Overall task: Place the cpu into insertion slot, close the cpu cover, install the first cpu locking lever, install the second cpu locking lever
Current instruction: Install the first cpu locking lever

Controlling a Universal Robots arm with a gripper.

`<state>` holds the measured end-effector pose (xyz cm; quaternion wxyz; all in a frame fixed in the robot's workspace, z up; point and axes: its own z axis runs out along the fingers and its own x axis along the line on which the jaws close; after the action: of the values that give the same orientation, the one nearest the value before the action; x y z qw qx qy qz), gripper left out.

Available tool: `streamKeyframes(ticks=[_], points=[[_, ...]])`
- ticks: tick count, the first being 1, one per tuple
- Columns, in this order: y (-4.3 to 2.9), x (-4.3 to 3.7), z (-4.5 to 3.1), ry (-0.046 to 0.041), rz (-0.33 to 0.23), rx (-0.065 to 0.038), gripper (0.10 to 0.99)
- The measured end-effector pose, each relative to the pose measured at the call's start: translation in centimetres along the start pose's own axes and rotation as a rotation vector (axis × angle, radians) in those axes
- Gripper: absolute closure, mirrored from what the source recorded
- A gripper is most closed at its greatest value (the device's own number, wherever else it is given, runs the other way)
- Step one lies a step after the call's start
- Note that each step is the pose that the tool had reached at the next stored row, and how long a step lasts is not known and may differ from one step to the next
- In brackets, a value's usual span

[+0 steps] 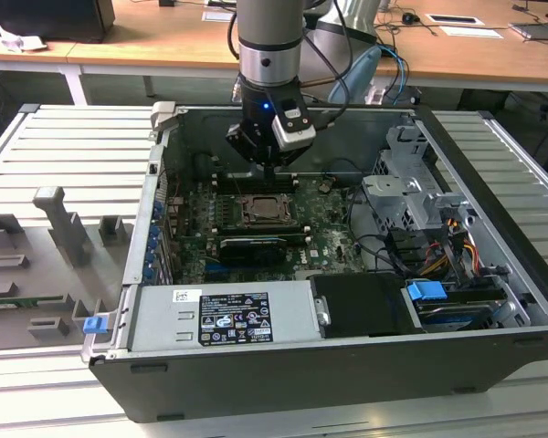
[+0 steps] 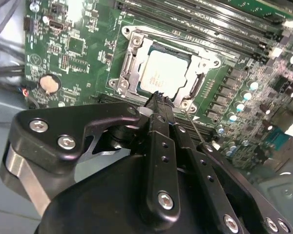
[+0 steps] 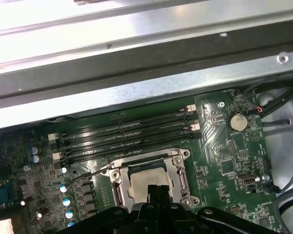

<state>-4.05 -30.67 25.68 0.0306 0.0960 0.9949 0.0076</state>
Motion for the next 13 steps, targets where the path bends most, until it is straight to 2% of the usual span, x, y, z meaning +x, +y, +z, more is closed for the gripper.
streamKeyframes(ticks=[6, 13], points=[[0.00, 0.00, 0.05, 0.0018, -0.086, -0.005, 0.980], [0.00, 0.01, 0.14, 0.0051, -0.242, -0.014, 0.980]])
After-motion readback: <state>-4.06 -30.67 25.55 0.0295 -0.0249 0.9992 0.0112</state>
